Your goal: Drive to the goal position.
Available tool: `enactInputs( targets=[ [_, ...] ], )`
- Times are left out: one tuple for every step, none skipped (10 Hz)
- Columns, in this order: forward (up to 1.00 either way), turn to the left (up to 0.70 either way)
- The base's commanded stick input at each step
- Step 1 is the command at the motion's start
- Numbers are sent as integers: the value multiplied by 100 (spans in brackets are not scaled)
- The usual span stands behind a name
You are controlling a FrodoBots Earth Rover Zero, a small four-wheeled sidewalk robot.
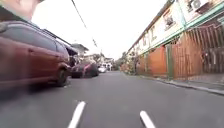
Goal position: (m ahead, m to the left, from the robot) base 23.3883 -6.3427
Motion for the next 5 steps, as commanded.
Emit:
enactInputs(
  targets=[
    [70, 0],
    [70, 0],
    [70, 0],
    [70, 0],
    [70, 0]
  ],
)
